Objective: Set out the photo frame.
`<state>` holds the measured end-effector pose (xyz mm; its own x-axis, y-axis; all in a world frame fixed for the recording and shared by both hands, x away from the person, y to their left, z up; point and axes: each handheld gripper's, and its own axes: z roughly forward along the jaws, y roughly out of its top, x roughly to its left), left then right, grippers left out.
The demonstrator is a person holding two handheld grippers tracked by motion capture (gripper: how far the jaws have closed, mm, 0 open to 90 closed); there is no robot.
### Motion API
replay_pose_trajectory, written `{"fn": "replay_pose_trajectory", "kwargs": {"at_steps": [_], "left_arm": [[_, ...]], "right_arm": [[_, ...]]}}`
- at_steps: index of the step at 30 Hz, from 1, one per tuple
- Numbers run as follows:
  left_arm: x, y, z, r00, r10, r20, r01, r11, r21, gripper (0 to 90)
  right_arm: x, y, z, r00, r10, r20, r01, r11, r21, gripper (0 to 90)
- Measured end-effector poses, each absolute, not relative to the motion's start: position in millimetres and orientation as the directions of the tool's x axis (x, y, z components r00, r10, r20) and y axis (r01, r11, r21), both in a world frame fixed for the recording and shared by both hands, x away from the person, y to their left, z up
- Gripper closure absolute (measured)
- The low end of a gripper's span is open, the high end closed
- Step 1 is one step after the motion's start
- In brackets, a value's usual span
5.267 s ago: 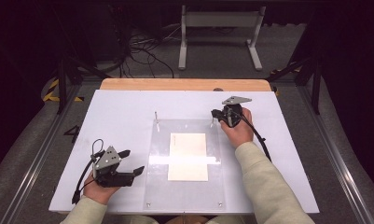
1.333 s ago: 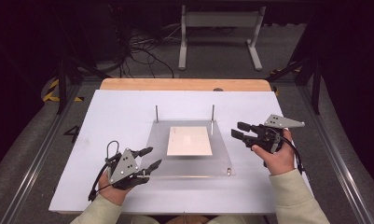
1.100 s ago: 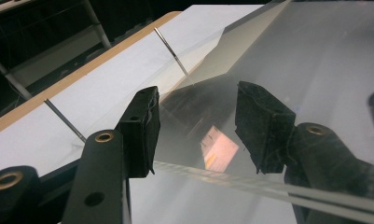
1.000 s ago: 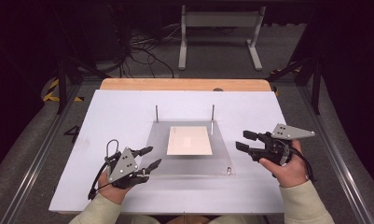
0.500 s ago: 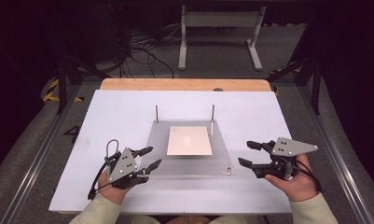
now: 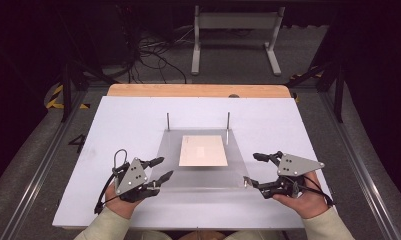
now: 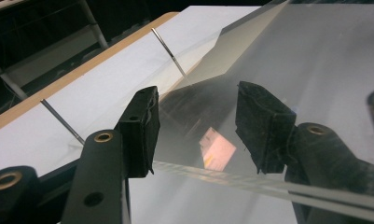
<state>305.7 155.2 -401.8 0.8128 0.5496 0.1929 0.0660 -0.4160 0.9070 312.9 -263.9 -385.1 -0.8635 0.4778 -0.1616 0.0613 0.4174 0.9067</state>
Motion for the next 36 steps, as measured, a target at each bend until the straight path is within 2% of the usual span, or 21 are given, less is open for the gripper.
{"fn": "replay_pose_trajectory", "kwargs": {"at_steps": [4, 11, 14, 15, 16, 17, 19, 23, 36], "left_arm": [[306, 155, -402, 0.814, 0.549, 0.191, 0.067, -0.415, 0.907, 48.7], [305, 154, -402, 0.816, 0.546, 0.192, 0.066, -0.417, 0.907, 48.7], [306, 153, -402, 0.816, 0.545, 0.190, 0.065, -0.413, 0.908, 48.7], [306, 153, -402, 0.816, 0.545, 0.190, 0.065, -0.413, 0.908, 48.7], [306, 154, -402, 0.817, 0.545, 0.189, 0.066, -0.415, 0.908, 48.7], [306, 154, -402, 0.817, 0.544, 0.190, 0.065, -0.415, 0.907, 48.7], [306, 154, -402, 0.816, 0.546, 0.191, 0.064, -0.414, 0.908, 48.7], [306, 154, -402, 0.816, 0.549, 0.183, 0.067, -0.405, 0.912, 48.8], [306, 152, -390, 0.782, 0.586, 0.213, 0.037, -0.384, 0.922, 50.3]], "right_arm": [[312, -252, -388, -0.870, 0.456, -0.185, 0.008, 0.390, 0.921, 19.5], [314, -236, -393, -0.873, 0.436, -0.217, -0.029, 0.399, 0.917, 19.5], [319, -233, -397, -0.872, 0.436, -0.223, -0.043, 0.386, 0.922, 28.0], [319, -233, -397, -0.872, 0.436, -0.223, -0.043, 0.386, 0.922, 28.0], [320, -232, -398, -0.874, 0.421, -0.242, -0.063, 0.395, 0.917, 41.2], [320, -232, -398, -0.874, 0.421, -0.242, -0.063, 0.395, 0.917, 41.2], [321, -231, -399, -0.868, 0.427, -0.252, -0.076, 0.387, 0.919, 48.5], [322, -230, -401, -0.874, 0.430, -0.227, -0.060, 0.368, 0.928, 53.5], [324, -227, -388, -0.847, 0.467, -0.254, -0.072, 0.374, 0.925, 56.5]]}}
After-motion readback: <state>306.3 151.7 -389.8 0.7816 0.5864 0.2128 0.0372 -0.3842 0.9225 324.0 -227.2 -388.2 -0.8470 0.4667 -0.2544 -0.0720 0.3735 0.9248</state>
